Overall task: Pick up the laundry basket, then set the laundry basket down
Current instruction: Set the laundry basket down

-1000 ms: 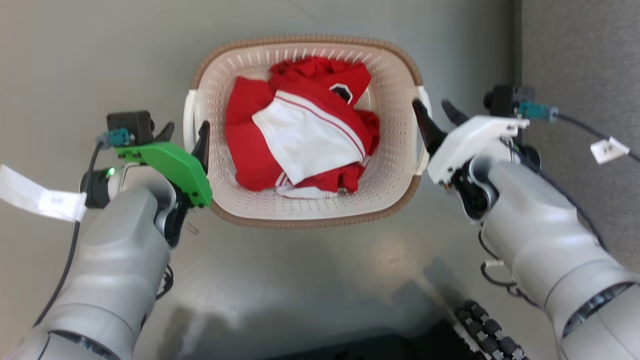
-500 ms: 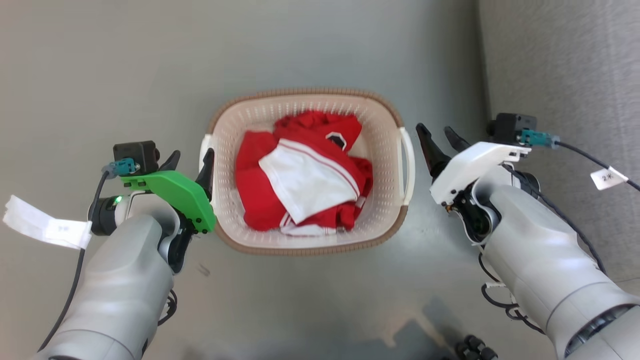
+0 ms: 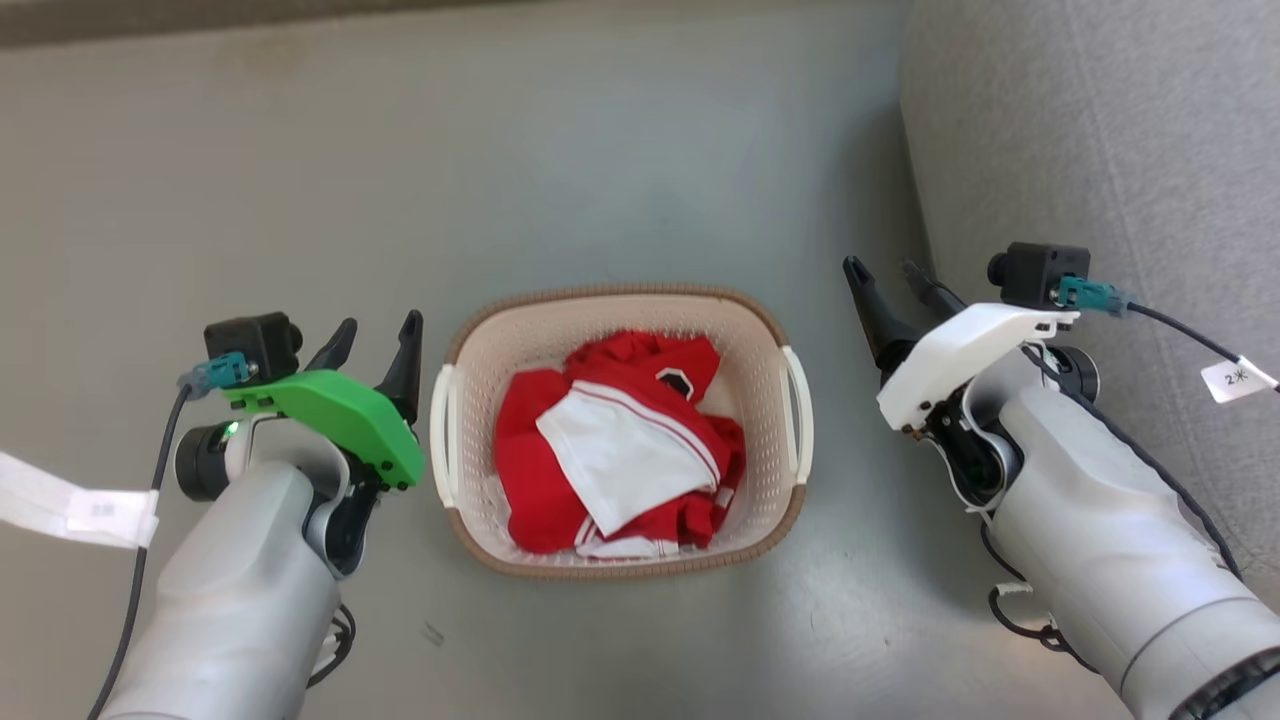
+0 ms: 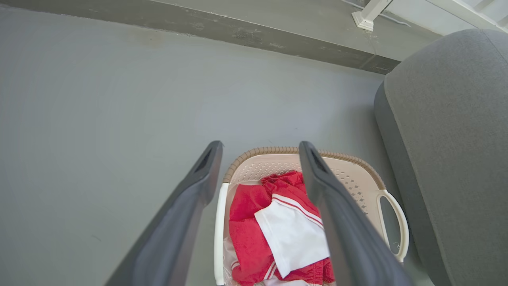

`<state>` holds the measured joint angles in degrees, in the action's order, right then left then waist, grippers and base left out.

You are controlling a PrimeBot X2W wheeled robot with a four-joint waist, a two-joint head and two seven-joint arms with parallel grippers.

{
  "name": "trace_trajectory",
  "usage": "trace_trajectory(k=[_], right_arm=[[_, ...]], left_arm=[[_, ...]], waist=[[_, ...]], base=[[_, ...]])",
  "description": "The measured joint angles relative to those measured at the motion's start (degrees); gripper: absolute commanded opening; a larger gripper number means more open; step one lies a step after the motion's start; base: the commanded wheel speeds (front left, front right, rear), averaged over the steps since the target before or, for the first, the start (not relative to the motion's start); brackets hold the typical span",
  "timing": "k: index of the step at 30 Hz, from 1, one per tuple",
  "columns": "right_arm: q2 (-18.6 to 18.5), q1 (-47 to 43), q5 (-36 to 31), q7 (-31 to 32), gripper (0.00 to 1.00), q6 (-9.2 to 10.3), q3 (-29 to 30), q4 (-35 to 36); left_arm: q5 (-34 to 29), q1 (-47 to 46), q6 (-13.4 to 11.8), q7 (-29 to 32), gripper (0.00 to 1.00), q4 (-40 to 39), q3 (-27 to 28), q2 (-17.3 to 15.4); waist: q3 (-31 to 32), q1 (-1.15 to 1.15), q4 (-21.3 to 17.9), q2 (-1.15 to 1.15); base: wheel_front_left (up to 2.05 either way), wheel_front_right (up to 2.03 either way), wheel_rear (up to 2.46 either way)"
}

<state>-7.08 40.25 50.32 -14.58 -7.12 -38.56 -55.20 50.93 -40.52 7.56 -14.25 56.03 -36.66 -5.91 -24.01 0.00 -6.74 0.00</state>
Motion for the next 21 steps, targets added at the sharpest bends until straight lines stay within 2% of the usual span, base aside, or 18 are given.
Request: trace_trajectory(k=[18, 21], right_arm=[[-3.4, -11.5, -9.5, 0.0, 1.00, 0.11, 7.9, 10.7], [-4.5, -13.4, -11.6, 0.0, 1.00, 1.25, 9.7, 13.2]], left_arm=[[-8.1, 13.4, 0.0, 0.0, 1.00, -11.5, 7.6, -1.2], [-10.0, 15.1, -0.3, 0.0, 1.00, -14.2, 9.0, -1.2]], waist=[[14.8, 0.00, 1.2, 0.00], [17.1, 0.00, 1.5, 0.00]], base=[[0.00, 0.00, 0.00], [0.00, 0.00, 0.00]])
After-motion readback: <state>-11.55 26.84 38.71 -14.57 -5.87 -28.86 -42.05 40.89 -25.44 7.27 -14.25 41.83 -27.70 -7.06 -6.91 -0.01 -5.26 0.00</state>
